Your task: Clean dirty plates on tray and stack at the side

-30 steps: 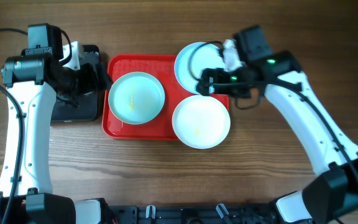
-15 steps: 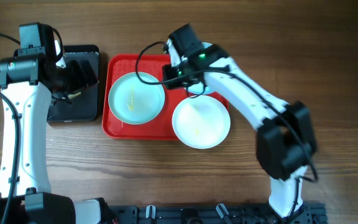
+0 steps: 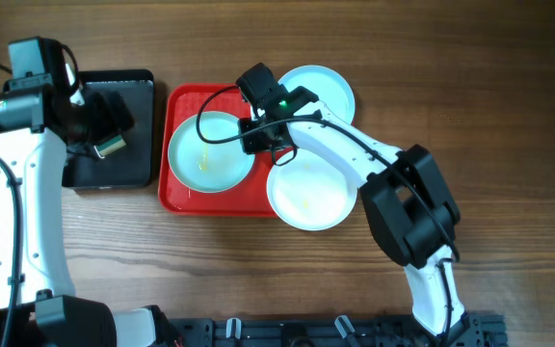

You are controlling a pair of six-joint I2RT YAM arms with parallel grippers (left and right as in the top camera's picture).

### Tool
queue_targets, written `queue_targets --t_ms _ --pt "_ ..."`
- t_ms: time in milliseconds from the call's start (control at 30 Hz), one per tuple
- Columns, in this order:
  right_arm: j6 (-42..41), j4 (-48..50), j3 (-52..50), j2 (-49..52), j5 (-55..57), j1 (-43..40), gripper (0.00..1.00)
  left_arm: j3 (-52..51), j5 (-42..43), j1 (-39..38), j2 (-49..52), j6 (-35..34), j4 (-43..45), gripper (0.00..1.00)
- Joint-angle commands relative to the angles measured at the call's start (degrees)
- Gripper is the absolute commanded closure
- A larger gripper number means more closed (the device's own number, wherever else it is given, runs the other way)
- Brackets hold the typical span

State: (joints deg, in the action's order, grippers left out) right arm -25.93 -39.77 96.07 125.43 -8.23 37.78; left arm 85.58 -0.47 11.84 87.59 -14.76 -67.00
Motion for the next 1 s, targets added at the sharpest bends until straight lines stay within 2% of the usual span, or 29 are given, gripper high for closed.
queue_targets --t_ms 0,133,433,600,967 --pt "-1.0 1.1 0.6 2.3 3.1 0.1 0.65 0.8 -1.0 1.2 0.5 -0.9 0.3 0.00" --pt "-1.1 2.6 0.6 4.2 2.2 0.1 0.67 0.8 -1.2 1.2 1.3 -0.7 1.8 0.00" --pt "-1.3 4.3 0.6 5.4 2.2 0.1 0.83 0.8 -1.2 1.2 7.3 -0.7 6.0 0.00" --pt "-1.7 4.3 0.6 6.1 2.2 0.1 0.96 0.8 -3.1 1.4 12.2 -0.7 7.8 0.02" --pt "-2.5 3.7 0.6 6.2 2.2 0.1 0.96 0.8 -7.1 4.5 22.2 -0.7 16.8 0.05"
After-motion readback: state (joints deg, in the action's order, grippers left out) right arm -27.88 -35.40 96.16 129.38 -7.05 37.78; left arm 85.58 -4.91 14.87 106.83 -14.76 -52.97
